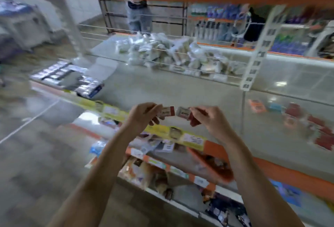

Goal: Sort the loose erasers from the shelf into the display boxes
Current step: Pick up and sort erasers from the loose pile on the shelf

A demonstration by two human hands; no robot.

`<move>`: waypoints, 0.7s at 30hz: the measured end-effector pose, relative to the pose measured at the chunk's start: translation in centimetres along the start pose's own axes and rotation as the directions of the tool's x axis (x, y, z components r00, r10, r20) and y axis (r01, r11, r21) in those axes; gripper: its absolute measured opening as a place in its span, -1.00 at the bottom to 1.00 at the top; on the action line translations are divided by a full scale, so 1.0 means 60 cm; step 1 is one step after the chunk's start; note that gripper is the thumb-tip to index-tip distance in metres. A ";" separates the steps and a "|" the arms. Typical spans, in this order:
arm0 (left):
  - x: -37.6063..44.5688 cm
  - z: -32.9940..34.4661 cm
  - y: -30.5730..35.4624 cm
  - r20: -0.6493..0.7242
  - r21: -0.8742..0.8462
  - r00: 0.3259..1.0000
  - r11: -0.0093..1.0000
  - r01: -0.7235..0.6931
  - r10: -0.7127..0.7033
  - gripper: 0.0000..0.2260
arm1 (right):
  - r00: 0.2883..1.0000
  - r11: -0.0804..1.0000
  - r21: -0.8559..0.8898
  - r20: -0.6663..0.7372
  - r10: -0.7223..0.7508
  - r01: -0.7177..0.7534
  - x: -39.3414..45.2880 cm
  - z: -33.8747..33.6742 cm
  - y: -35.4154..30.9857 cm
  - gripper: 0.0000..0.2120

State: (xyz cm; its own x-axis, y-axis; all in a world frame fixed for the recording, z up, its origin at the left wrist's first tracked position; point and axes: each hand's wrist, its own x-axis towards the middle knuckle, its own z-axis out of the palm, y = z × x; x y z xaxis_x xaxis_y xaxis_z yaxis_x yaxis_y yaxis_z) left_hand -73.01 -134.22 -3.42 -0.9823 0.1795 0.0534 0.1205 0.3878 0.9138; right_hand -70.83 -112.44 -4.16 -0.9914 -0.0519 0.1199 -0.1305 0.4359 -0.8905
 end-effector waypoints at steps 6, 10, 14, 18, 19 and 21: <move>-0.047 -0.213 -0.073 -0.040 -0.016 0.997 0.997 0.069 -0.070 -0.72 | 0.996 0.995 0.092 0.081 -0.031 0.024 0.040 0.204 -0.097 -0.86; -0.066 -0.323 -0.133 -0.109 -0.047 0.981 0.986 0.159 -0.163 -0.80 | 0.975 0.969 0.236 0.221 0.013 -0.066 0.064 0.310 -0.152 -0.79; -0.071 -0.413 -0.176 -0.143 -0.098 0.968 0.976 0.193 -0.206 -0.86 | 0.944 0.951 0.288 0.329 0.012 -0.113 0.105 0.394 -0.195 -0.89; -0.044 -0.498 -0.207 -0.181 -0.085 0.965 0.981 0.175 -0.188 -0.89 | 0.916 0.938 0.321 0.400 -0.010 -0.130 0.174 0.472 -0.228 -0.88; -0.031 -0.521 -0.217 -0.199 -0.077 0.963 0.983 0.167 -0.180 -0.89 | 0.912 0.930 0.342 0.409 -0.019 -0.134 0.193 0.492 -0.237 -0.88; 0.000 -0.568 -0.236 -0.218 -0.054 0.963 0.988 0.148 -0.156 -0.88 | 0.917 0.927 0.355 0.398 -0.029 -0.124 0.234 0.530 -0.252 -0.85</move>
State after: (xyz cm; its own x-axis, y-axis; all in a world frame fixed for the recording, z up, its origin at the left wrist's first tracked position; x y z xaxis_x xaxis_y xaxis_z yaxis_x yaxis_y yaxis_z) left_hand -79.60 -170.51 -2.66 -0.9964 -0.0844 -0.0036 -0.0339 0.3605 0.9321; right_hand -82.98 -148.31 -2.97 -0.9075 -0.4184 -0.0387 0.0002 0.0917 -0.9958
